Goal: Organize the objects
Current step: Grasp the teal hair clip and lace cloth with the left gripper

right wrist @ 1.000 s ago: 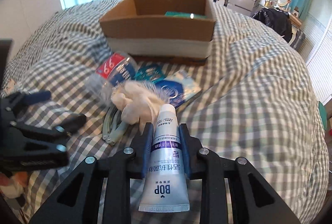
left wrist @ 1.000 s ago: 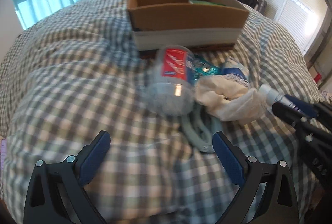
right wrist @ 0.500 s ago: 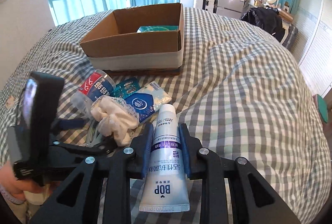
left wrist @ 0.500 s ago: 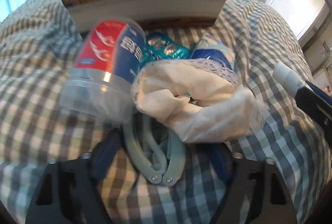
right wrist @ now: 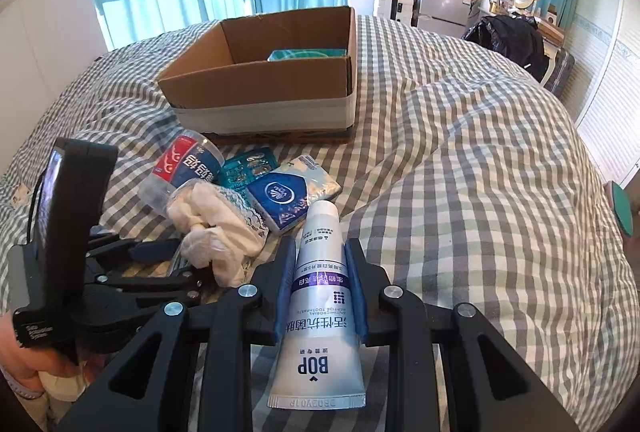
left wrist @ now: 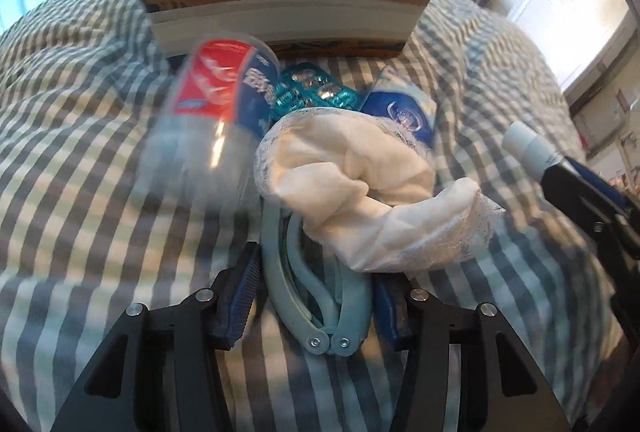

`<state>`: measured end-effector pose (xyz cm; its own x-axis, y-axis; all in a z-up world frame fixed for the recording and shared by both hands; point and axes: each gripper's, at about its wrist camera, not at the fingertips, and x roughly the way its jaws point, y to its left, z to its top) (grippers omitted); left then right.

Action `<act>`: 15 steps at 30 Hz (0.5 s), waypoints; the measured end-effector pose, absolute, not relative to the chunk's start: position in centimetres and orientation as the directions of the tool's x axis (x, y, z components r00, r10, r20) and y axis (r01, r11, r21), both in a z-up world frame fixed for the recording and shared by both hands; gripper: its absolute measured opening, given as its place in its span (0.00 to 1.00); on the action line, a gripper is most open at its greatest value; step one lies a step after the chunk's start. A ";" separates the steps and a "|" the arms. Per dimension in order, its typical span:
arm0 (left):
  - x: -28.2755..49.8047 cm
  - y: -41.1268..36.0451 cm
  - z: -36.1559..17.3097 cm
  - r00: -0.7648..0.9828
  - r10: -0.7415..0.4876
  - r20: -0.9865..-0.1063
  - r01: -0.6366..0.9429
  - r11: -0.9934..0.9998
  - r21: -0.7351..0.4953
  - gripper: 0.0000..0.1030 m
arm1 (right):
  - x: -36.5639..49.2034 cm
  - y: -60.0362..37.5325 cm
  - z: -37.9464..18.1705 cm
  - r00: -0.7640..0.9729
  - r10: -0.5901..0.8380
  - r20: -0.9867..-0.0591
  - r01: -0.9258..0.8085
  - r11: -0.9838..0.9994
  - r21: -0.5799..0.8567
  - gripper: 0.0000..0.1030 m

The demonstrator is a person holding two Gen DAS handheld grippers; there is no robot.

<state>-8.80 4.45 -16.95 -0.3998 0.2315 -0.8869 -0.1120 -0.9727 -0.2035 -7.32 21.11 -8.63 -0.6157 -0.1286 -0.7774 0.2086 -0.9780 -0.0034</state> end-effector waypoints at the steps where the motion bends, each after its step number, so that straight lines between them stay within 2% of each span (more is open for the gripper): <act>1: -8.3 4.2 -16.6 -0.411 0.241 -0.879 -0.104 -0.970 -0.218 0.50 | -7.1 21.0 -8.5 -0.619 -0.126 -0.775 0.207 -0.978 -0.006 0.24; 15: -3.4 2.1 -9.7 -0.531 0.256 -0.808 -0.116 -0.966 -0.231 0.49 | -2.9 18.2 -3.9 -0.676 -0.140 -0.723 0.235 -0.971 -0.032 0.24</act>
<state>-3.39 2.11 -9.70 -0.5307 0.2563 -0.8079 -0.1156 -0.9662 -0.2306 -2.90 18.24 -3.90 -0.6762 -0.1398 -0.7234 0.2350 -0.9715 -0.0319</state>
